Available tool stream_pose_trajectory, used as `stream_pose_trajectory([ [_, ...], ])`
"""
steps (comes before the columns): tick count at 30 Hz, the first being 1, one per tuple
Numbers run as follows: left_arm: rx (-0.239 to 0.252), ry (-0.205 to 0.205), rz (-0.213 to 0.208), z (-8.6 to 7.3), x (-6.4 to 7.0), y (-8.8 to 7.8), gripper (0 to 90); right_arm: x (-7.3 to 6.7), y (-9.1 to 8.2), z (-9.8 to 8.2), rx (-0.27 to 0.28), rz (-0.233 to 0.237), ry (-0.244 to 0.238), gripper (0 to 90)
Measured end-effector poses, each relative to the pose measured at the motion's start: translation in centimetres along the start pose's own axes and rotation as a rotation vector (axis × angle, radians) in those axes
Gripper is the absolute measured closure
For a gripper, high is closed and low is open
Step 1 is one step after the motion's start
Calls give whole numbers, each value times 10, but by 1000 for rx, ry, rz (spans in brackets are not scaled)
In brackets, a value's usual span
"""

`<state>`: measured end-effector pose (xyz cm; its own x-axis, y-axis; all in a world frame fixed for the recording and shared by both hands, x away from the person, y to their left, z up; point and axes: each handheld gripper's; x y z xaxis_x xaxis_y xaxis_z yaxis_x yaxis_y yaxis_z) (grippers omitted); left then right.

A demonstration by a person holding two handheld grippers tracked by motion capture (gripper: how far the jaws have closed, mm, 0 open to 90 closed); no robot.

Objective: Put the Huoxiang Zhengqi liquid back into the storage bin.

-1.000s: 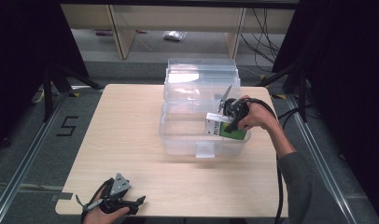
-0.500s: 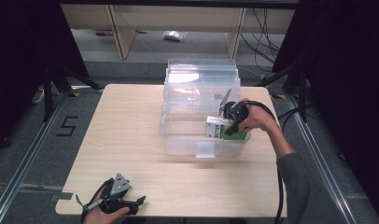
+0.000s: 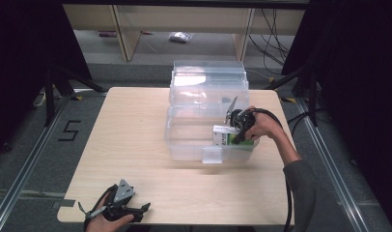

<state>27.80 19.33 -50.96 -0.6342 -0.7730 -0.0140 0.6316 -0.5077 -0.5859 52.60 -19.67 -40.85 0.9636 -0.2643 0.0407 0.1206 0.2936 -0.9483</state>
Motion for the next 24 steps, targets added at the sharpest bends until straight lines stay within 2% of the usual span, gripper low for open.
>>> stream_pose_trajectory([
  [2, -1, 0, 0, 0, 0, 0, 166, -1, 0, 0, -5, 4, 6, 642],
  [3, -2, 3, 3, 0, 0, 0, 166, 0, 1, 0, 0, 13, -10, 641],
  [7, 0, 3, 4, 0, 0, -1, 166, -2, 3, 3, -17, 9, -22, 635],
  [9, -2, 3, 0, 0, -1, -1, 166, -3, 3, 3, -23, 2, -5, 634],
  [10, -1, 3, 0, 1, -1, -1, 166, -1, 4, 4, -19, 8, -25, 633],
  [13, 1, 4, 4, 0, 0, -1, 166, -3, 4, 5, -29, 16, -28, 627],
  [14, -2, 3, 0, 1, -1, -1, 166, 0, 4, 4, -14, 23, -58, 622],
  [15, 0, 4, 4, 0, 0, -1, 166, -3, 1, 4, -33, 7, -8, 621],
  [18, 2, 3, 4, 0, 0, 0, 166, -3, -3, 2, -14, 13, -29, 623],
  [19, 2, 3, 4, 0, 0, 0, 166, -5, -7, 1, -11, 7, 4, 624],
  [22, 2, 2, 4, 0, 0, 0, 166, -4, -14, 0, 24, 8, -17, 623],
  [24, 6, 2, 1, 0, 0, 0, 166, -7, -20, -1, 31, -6, 8, 623],
])
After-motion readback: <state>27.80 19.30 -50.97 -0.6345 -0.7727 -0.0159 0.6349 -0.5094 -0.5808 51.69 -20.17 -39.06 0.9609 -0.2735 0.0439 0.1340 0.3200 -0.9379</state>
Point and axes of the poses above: each handheld gripper's, and its own axes: y roughly forward along the jaws, z roughly out of its top, x roughly to its right, and after that the axes turned 10 degrees about x, right-handed
